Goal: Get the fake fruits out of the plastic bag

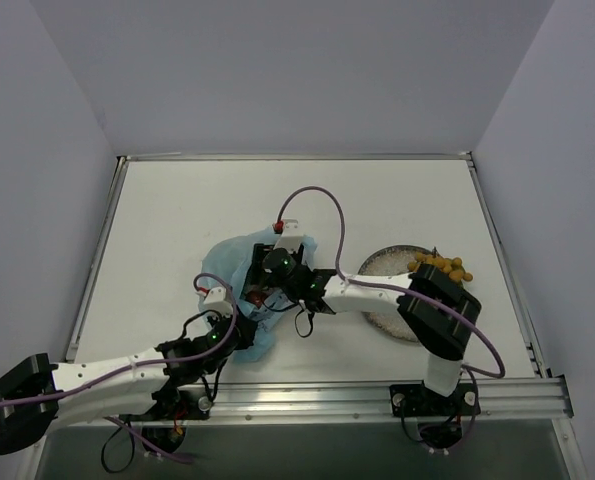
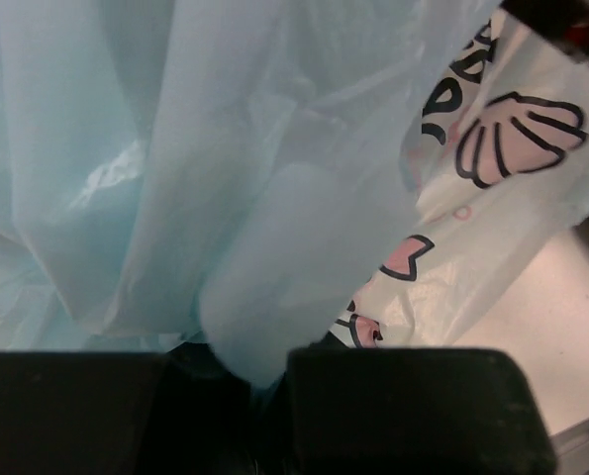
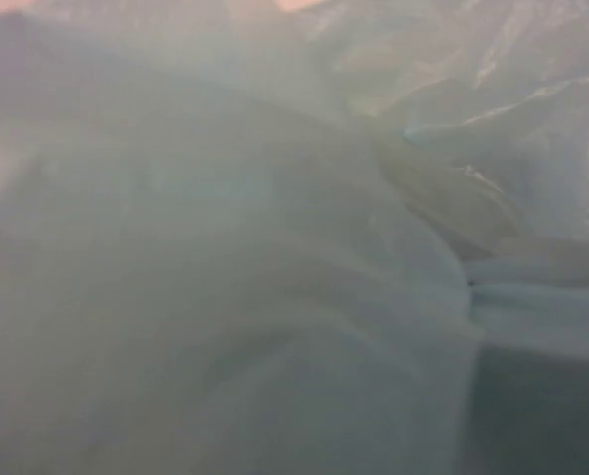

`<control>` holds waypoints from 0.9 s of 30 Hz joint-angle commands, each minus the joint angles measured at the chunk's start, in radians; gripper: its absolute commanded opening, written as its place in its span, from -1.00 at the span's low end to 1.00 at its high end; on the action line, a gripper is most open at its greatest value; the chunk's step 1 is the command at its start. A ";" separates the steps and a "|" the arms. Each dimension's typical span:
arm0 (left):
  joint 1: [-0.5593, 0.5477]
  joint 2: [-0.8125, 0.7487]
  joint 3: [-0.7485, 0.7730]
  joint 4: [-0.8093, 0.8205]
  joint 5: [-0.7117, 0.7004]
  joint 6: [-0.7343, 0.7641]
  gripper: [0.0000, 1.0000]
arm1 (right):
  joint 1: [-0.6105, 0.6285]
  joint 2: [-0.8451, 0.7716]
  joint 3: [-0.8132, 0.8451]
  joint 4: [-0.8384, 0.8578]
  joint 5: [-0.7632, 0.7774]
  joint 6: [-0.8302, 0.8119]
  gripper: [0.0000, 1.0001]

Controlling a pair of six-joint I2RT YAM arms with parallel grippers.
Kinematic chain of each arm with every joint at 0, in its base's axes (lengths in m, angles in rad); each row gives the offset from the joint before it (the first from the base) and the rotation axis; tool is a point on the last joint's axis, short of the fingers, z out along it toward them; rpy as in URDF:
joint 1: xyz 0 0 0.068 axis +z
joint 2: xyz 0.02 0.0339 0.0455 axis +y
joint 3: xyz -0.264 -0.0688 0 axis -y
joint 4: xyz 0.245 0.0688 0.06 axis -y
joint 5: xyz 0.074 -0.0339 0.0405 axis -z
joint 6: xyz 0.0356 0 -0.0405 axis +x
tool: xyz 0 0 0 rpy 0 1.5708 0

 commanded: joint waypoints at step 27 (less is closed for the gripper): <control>0.222 -0.074 0.134 -0.098 0.124 0.120 -0.95 | -0.158 -0.723 -0.148 -0.422 -0.237 -0.204 -0.29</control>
